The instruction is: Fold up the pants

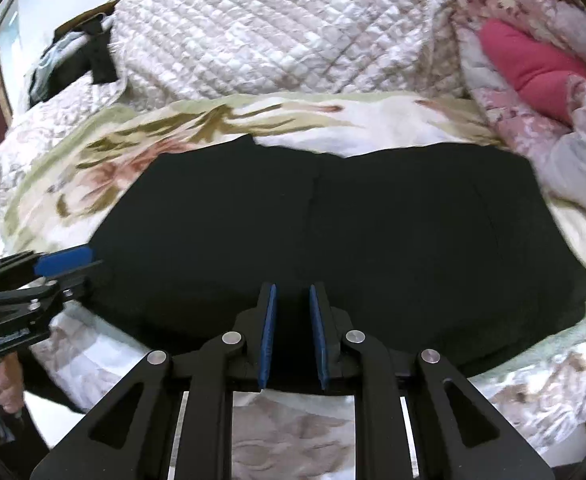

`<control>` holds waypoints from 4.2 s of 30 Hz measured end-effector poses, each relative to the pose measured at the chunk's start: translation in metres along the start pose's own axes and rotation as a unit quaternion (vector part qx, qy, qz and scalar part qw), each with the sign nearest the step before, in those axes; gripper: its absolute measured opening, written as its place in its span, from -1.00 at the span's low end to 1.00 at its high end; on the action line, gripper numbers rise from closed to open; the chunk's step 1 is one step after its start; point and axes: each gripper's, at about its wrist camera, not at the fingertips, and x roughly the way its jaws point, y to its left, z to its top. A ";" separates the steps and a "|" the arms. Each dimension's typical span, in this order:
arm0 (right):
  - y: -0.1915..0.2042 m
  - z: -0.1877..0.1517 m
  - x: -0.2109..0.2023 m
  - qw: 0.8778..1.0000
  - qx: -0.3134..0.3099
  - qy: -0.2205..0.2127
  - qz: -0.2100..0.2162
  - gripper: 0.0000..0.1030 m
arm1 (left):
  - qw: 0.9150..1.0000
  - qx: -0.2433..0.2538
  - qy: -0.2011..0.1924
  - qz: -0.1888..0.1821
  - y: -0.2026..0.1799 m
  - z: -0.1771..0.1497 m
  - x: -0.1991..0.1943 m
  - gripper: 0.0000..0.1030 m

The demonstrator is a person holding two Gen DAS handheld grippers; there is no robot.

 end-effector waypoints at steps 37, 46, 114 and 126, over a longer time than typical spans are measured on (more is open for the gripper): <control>-0.135 -0.045 -0.058 0.911 0.405 -0.078 -0.031 -0.02 | 1.000 0.003 0.001 -0.001 -0.004 0.000 0.004 -0.08; -0.164 -0.034 -0.047 0.891 0.440 -0.109 -0.027 0.03 | 1.000 0.005 0.001 -0.002 -0.003 0.001 0.004 -0.08; 0.125 0.032 0.042 0.989 -0.069 -0.004 0.127 -0.59 | 0.989 -0.131 -0.028 0.063 0.100 0.015 -0.031 -0.08; 0.118 0.033 -0.004 0.971 -0.090 -0.058 0.215 -0.07 | 0.989 -0.128 -0.027 0.071 0.101 0.015 -0.029 -0.08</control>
